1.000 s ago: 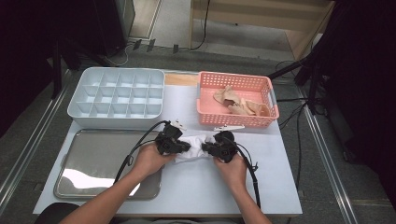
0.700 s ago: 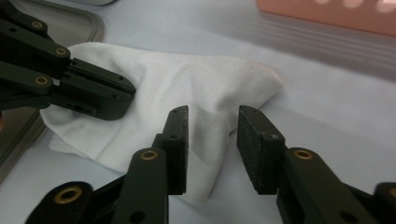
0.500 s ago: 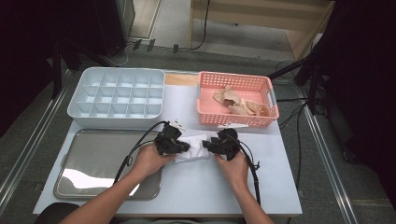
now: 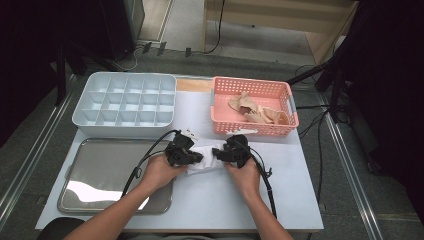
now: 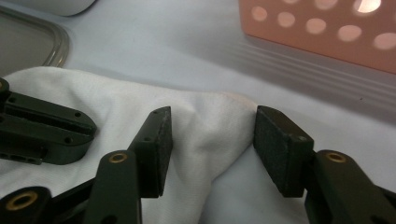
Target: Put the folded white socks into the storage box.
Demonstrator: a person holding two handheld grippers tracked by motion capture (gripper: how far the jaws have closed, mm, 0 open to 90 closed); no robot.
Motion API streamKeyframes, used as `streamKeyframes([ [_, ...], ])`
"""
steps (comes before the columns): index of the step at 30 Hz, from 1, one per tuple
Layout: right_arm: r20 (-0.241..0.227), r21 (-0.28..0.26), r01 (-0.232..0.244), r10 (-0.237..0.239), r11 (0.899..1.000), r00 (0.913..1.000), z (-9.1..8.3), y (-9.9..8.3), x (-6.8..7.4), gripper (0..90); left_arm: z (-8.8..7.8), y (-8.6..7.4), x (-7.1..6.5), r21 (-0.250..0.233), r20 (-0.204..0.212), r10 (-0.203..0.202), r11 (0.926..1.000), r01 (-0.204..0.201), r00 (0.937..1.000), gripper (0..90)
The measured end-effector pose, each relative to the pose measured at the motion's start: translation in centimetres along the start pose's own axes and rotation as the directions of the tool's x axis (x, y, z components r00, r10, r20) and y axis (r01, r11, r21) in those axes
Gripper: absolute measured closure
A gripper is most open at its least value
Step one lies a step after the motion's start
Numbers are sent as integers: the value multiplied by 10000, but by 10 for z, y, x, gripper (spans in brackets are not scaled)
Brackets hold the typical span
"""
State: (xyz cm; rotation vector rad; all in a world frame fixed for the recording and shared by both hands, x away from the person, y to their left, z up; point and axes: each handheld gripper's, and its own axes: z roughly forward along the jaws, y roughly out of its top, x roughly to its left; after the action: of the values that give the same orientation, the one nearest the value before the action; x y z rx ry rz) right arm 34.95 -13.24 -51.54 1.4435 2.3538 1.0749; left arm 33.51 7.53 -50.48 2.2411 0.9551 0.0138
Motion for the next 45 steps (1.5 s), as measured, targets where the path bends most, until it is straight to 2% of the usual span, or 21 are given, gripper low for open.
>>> streamKeyframes([
  [3, 199, -139, 265, -263, 9996, 9995, 0, -4, 2, 630, 0, 0, 0, -15, 2, -14, 10000, 14, 10000, 865],
  [5, -154, -83, 61, -62, 9999, 9999, -1, -6, 3, 754, 0, 0, 0, -26, -13, -10, 10000, 10, 10000, 866],
  [6, -327, -21, 31, -32, 10000, 9995, -1, -6, 3, 772, 0, 0, 0, -6, 9, -10, 10000, 10, 10000, 865],
  [8, -378, 38, 6, -5, 10000, 9993, -2, -5, 4, 791, 1, 0, 0, -12, 18, -21, 10000, 21, 10000, 866],
  [10, -485, 146, -81, 88, 9999, 9988, -5, -3, 2, 799, 1, 0, 0, -47, 17, -40, 10000, 40, 10000, 866],
  [13, -575, -17, -148, 147, 9999, 9982, -13, 1, 4, 800, 1, -1, 0, -82, -9, -28, 10000, 28, 10000, 866],
  [17, -947, -302, -245, 215, 9992, 9953, -25, 8, 10, 800, 1, -1, -1, -125, -5, -92, 9999, 92, 10000, 867],
  [20, -931, -348, 42, -74, 9994, 9956, -29, 11, 16, 799, -2, 0, 1, -145, 121, -331, 9993, 332, 9994, 864],
  [24, -959, -360, 101, -136, 9993, 9953, -30, 12, 20, 797, -18, 3, 4, -428, 156, -452, 9980, 458, 9989, 855],
  [28, -936, -275, 259, -284, 9993, 9952, -30, 13, 24, 795, -23, 4, 8, -644, 220, -605, 9960, 618, 9979, 854],
  [29, -936, -275, 259, -284, 9993, 9952, -30, 13, 24, 795, -21, 4, 8, -715, 250, -634, 9953, 650, 9977, 854],
  [30, -875, -275, 271, -295, 9993, 9957, -29, 14, 25, 794, -15, 6, 6, -568, 151, -520, 9970, 528, 9985, 854],
  [34, -882, -202, 207, -224, 9996, 9958, -29, 14, 24, 794, -3, 7, 4, -356, 77, -503, 9981, 506, 9987, 854],
  [35, -880, -179, 203, -218, 9996, 9959, -28, 14, 24, 794, 0, 8, 4, -372, 105, -595, 9975, 598, 9982, 854],
  [42, -1062, -212, 80, -102, 9997, 9943, -28, 14, 27, 794, 4, 8, 6, -169, 51, -438, 9989, 439, 9990, 861],
  [45, -1160, -227, 52, -78, 9997, 9932, -28, 14, 30, 795, 5, 7, 6, -167, 80, -496, 9986, 497, 9987, 863],
])
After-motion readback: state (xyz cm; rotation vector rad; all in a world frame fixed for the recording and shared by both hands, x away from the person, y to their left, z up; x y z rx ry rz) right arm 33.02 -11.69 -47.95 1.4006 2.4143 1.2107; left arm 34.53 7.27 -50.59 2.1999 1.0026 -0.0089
